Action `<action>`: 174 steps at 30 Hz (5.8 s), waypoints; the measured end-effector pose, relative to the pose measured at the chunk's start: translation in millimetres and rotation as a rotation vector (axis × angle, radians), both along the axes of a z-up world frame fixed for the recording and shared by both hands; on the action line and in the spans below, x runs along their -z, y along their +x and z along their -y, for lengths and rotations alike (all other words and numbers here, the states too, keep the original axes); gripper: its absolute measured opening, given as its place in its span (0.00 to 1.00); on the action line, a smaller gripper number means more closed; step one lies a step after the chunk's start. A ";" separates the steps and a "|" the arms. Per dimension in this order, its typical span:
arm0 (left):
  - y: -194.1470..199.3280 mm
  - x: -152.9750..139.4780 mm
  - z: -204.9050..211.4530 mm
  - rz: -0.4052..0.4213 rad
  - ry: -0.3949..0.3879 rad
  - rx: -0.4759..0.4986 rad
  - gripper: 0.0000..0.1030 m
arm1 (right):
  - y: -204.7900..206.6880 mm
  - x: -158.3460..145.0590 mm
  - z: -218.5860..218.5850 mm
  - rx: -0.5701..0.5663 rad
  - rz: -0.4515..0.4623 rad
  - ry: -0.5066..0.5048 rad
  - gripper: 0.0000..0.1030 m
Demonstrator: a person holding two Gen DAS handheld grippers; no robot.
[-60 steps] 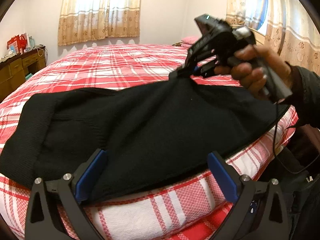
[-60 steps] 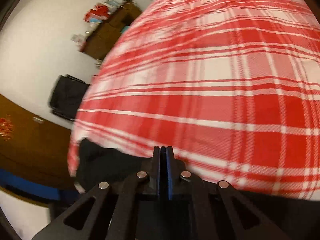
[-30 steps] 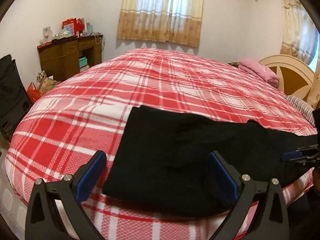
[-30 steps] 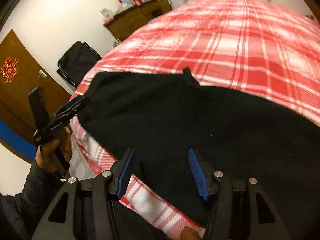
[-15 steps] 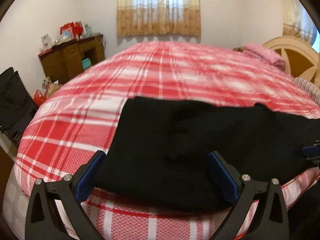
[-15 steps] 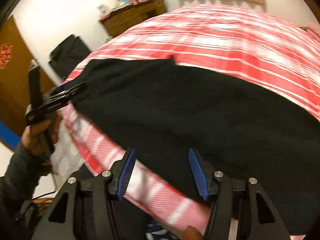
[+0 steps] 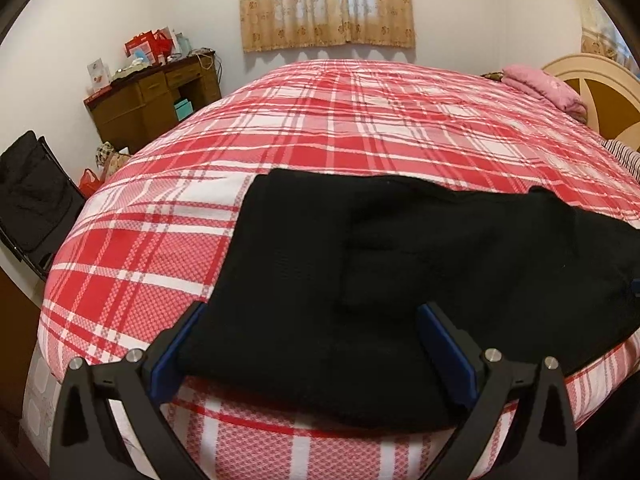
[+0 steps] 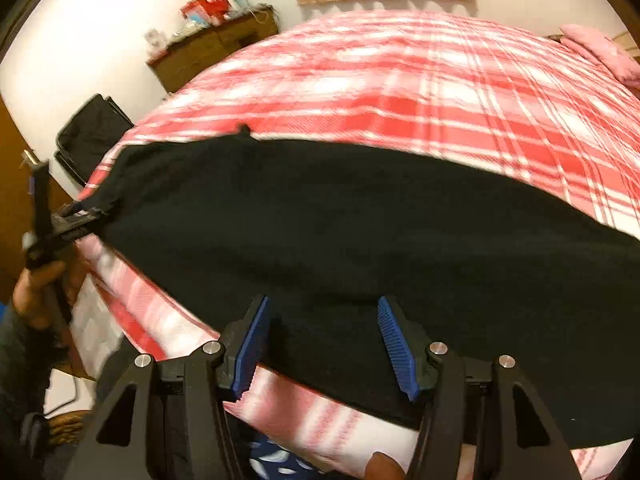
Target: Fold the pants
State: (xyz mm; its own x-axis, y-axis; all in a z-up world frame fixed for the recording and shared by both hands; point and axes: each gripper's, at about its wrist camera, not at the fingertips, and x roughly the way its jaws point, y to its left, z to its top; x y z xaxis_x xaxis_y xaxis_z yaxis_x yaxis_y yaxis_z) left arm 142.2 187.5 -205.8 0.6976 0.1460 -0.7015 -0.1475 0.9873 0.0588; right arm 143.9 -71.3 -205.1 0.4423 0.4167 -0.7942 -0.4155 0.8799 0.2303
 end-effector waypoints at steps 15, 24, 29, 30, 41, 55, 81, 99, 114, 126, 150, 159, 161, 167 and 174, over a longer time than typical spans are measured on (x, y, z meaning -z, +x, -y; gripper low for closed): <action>2.1 -16.3 16.8 -0.011 0.033 -0.023 1.00 | -3.0 -1.0 19.9 0.019 -0.022 0.080 0.56; 33.6 -33.2 -25.4 0.011 -0.007 -0.054 1.00 | -5.3 -3.3 23.7 0.020 -0.006 0.063 0.56; 55.5 -14.1 -50.9 -0.052 -0.124 -0.030 1.00 | -7.6 -2.2 22.5 0.019 0.010 0.052 0.56; 54.9 -13.3 -49.8 -0.041 -0.129 -0.029 1.00 | -7.6 -2.4 22.7 0.018 0.011 0.051 0.56; 50.4 -16.2 -27.5 -0.038 -0.104 0.044 0.49 | -10.3 -2.8 22.4 0.026 0.023 0.053 0.56; 46.9 -20.8 -28.6 -0.020 -0.069 0.023 0.63 | -13.8 -5.1 14.3 0.007 0.052 -0.003 0.56; 27.2 -29.6 88.2 0.056 0.023 0.151 0.98 | -21.0 -54.5 249.7 0.576 0.140 -0.034 0.58; 6.9 -21.3 156.7 0.016 -0.008 0.265 0.98 | -73.3 -98.4 378.5 0.837 0.254 0.019 0.58; 15.6 -25.3 73.0 0.049 0.093 0.024 0.98 | -70.5 -62.8 416.0 0.791 0.172 0.158 0.58; 22.1 -12.2 24.1 0.022 0.064 -0.092 0.98 | -68.4 -56.7 417.2 0.764 0.168 0.200 0.35; 18.2 -3.5 34.3 0.021 0.126 -0.050 1.00 | -69.6 -95.6 339.4 0.609 0.321 0.263 0.15; 18.2 -5.0 34.6 0.010 0.123 -0.048 1.00 | -60.3 -99.5 301.2 0.523 0.319 0.275 0.14; 18.2 -5.8 34.3 0.008 0.120 -0.047 1.00 | -58.8 -99.3 294.4 0.509 0.317 0.275 0.14; 15.0 -15.6 26.5 0.048 0.092 -0.057 1.00 | -54.0 -96.9 277.5 0.478 0.303 0.280 0.14; 17.4 -16.0 7.5 0.052 0.078 -0.098 1.00 | -49.2 -99.8 255.8 0.405 0.294 0.280 0.14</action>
State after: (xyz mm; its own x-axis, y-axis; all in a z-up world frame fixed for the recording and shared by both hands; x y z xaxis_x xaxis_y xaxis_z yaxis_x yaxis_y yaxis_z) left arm 159.6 180.0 -189.8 0.7121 0.2677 -0.6490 -0.2476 0.9608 0.1246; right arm 94.7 -327.0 -105.3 0.7959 0.3450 -0.4974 -0.1395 0.9041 0.4038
